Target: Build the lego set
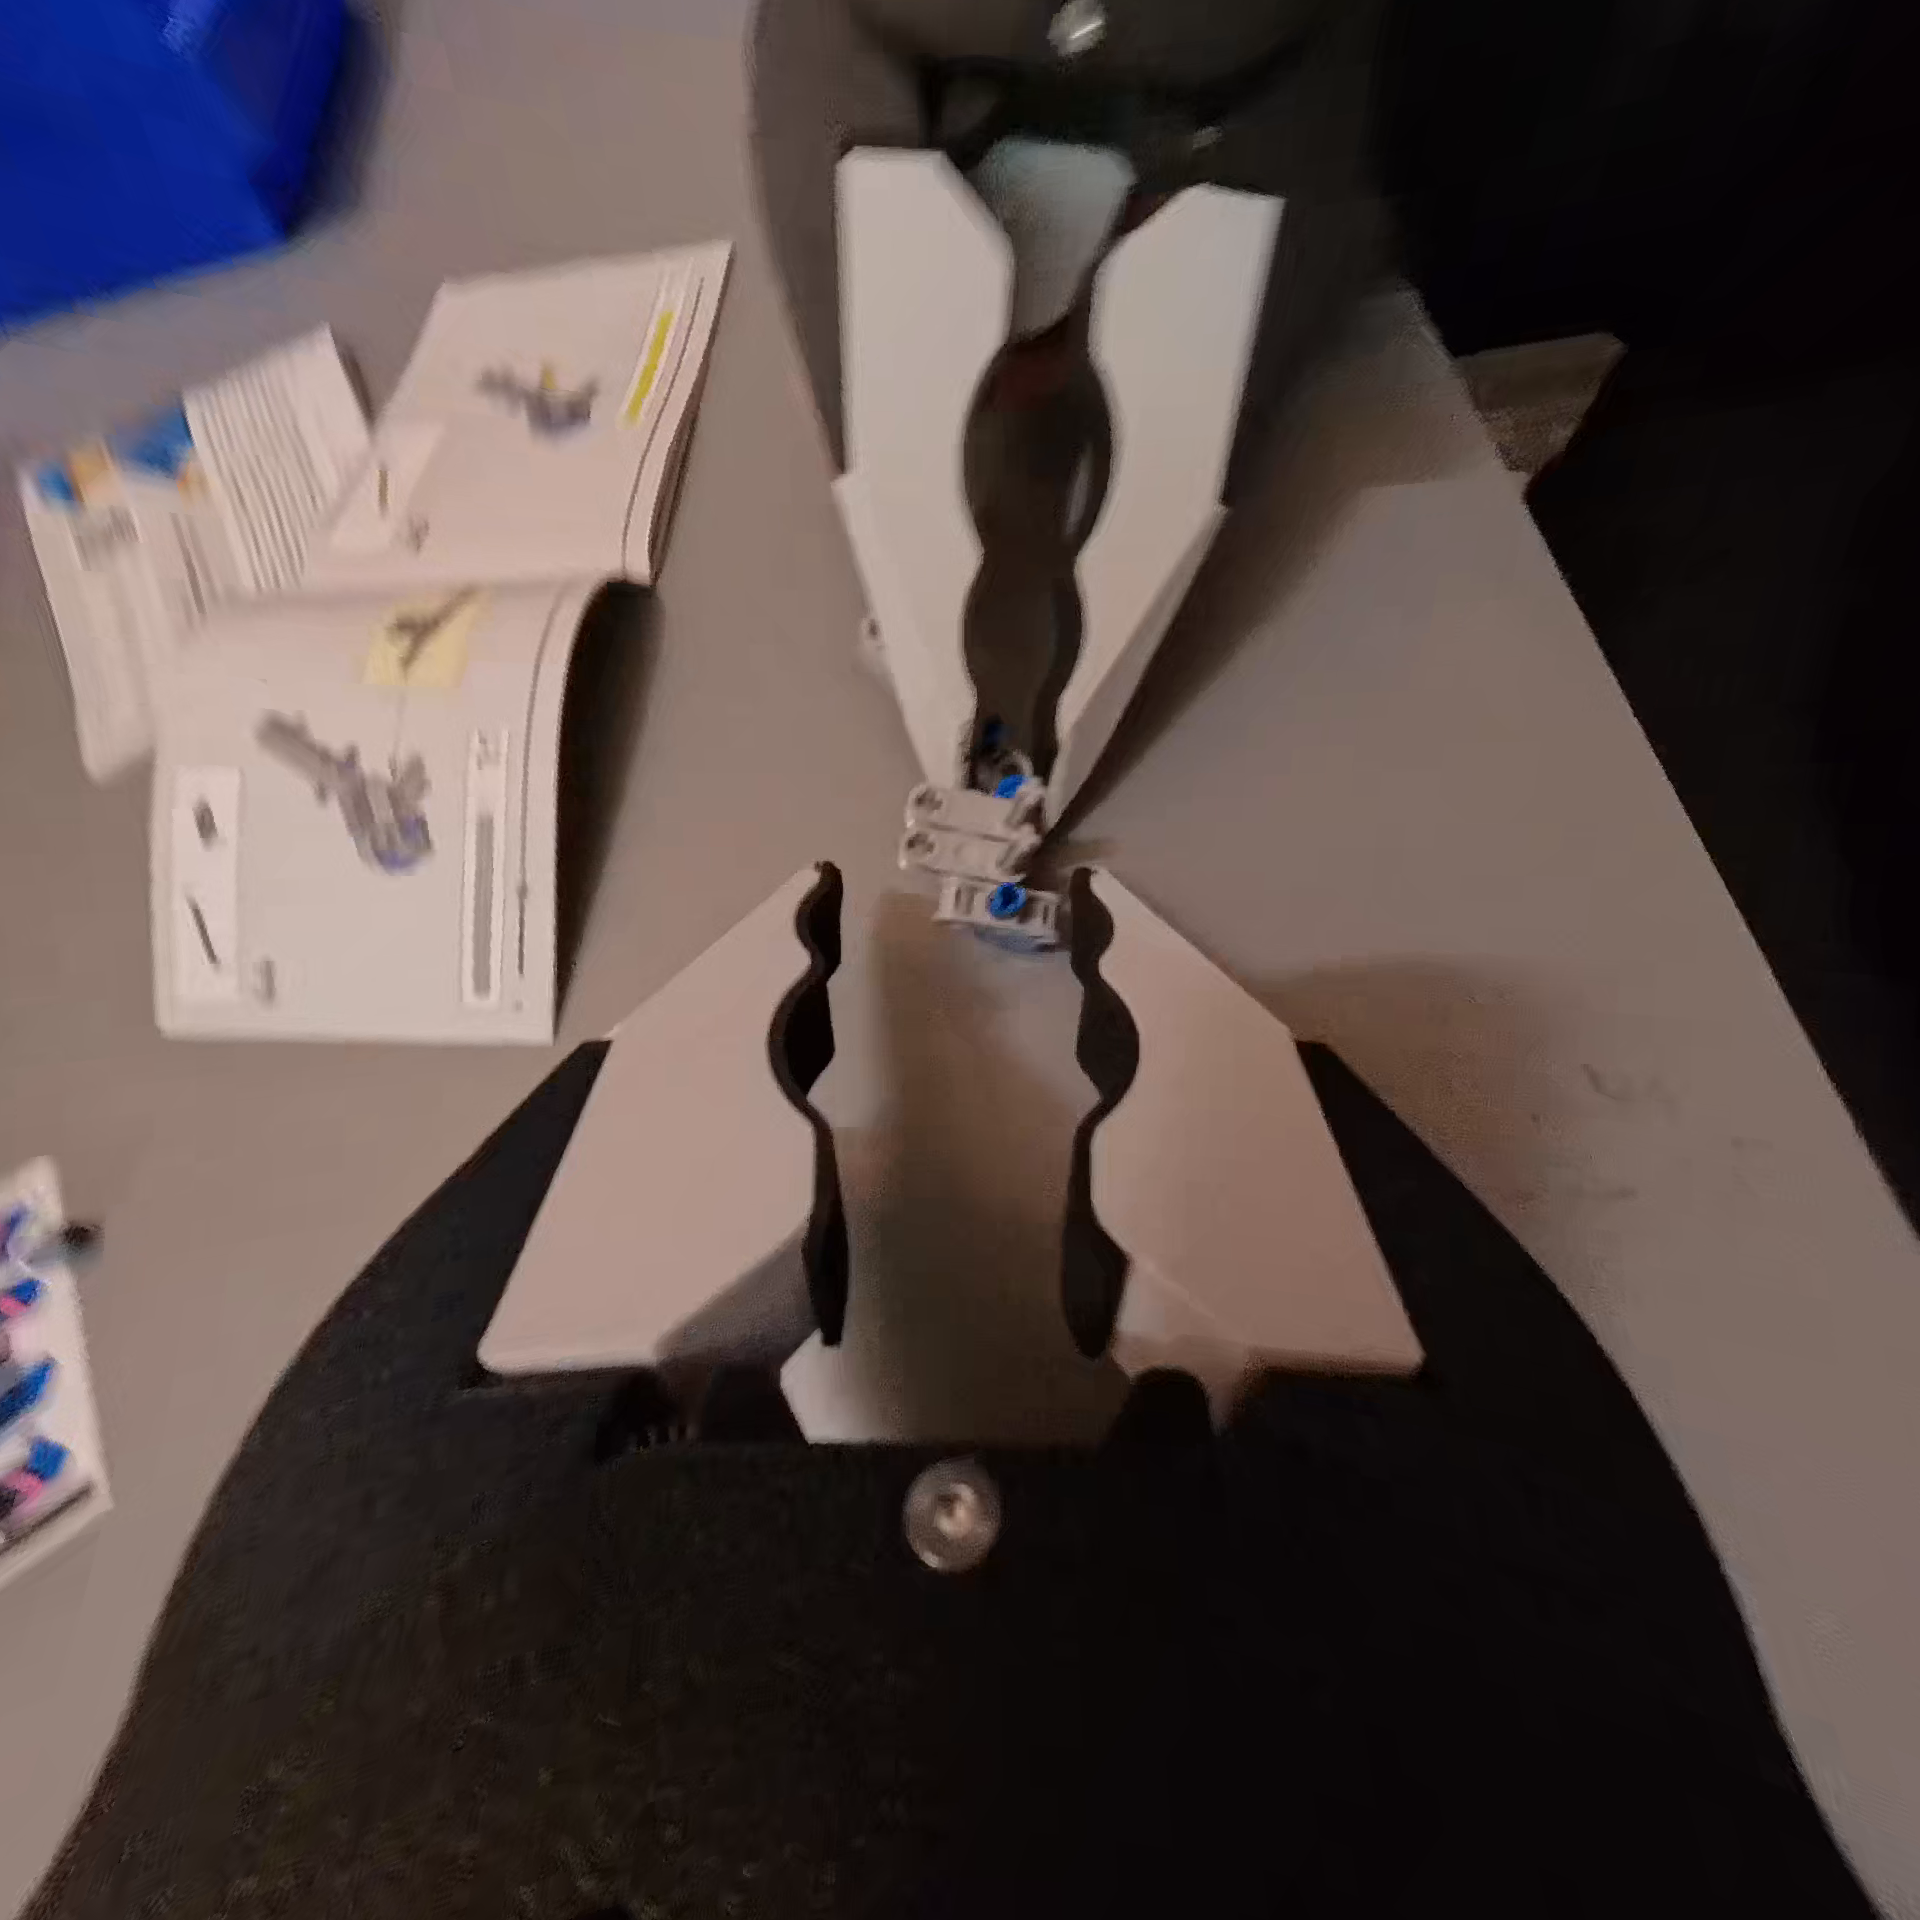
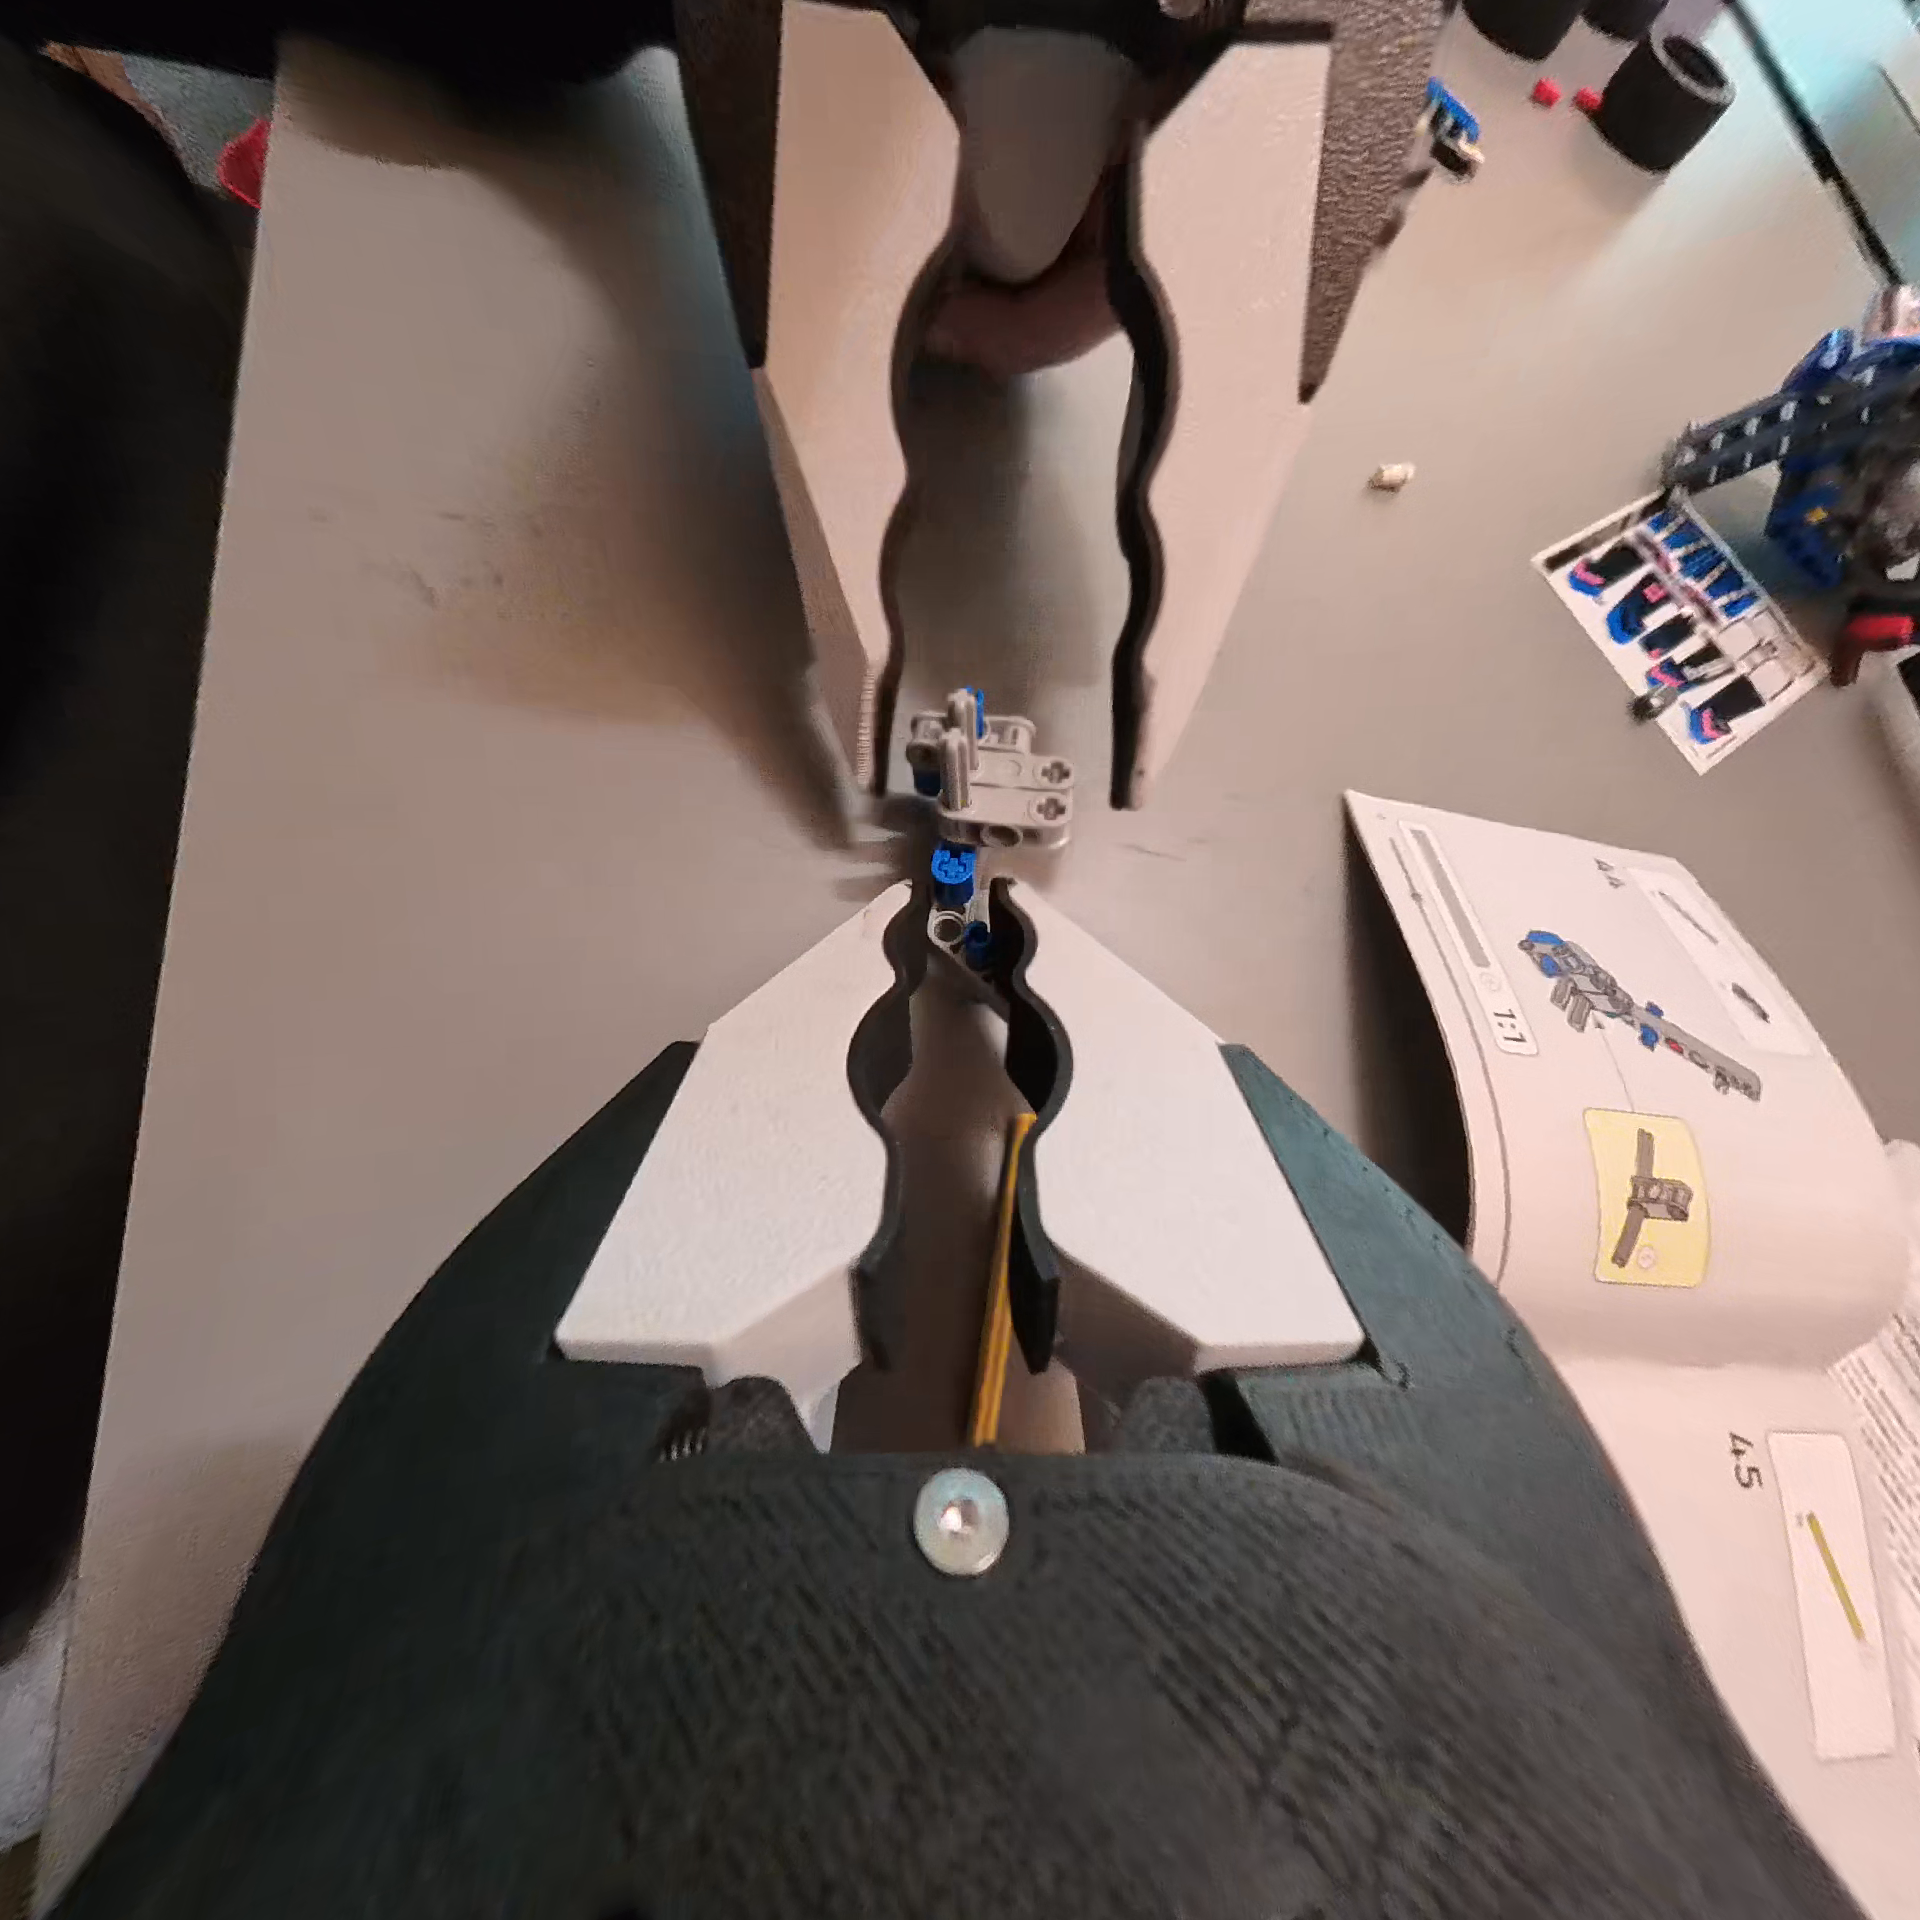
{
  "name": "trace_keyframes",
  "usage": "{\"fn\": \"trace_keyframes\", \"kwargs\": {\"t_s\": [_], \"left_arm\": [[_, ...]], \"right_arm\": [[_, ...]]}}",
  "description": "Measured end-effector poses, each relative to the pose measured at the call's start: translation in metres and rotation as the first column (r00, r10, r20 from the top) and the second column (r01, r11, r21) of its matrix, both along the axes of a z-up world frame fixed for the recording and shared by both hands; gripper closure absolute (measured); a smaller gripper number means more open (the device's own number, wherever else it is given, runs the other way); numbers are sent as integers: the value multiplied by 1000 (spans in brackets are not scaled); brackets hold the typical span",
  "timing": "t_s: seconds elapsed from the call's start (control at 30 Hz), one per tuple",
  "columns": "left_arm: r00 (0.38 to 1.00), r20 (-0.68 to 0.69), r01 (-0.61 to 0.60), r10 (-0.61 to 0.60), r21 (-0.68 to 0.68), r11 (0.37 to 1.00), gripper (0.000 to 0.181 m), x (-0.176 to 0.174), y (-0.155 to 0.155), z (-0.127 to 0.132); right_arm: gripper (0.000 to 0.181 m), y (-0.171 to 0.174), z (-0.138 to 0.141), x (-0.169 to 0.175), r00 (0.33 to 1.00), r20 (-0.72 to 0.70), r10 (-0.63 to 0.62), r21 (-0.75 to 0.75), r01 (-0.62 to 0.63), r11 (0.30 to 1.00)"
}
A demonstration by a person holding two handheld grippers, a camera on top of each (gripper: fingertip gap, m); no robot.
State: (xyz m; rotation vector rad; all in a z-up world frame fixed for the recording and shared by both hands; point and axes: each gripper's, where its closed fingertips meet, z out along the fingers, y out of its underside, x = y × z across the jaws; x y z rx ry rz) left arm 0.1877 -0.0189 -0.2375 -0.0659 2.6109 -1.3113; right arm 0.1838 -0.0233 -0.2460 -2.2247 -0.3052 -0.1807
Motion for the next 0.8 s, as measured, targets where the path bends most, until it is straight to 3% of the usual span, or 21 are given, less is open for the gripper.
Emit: {"fn": "trace_keyframes", "kwargs": {"t_s": [0.23, 0.63, 0.73, 0.8], "left_arm": [[987, 111, 124, -115, -84, 989, 144, -9, -9, 15], [975, 187, 145, -118, -136, 980, 149, -11, -13, 24], [974, 203, 132, -99, -158, 979, 139, -8, -15, 27], [974, 195, 148, -115, -165, 975, 143, -11, -17, 28]], "right_arm": [[171, 1, 10, -2, 998, 24, 59, 64, -61, 996], [171, -4, 25, -8, 994, -13, 108, 135, -105, 985], [171, -4, 28, -9, 993, -13, 118, 134, -115, 984], [171, -3, 28, -9, 993, -17, 121, 131, -118, 984]]}}
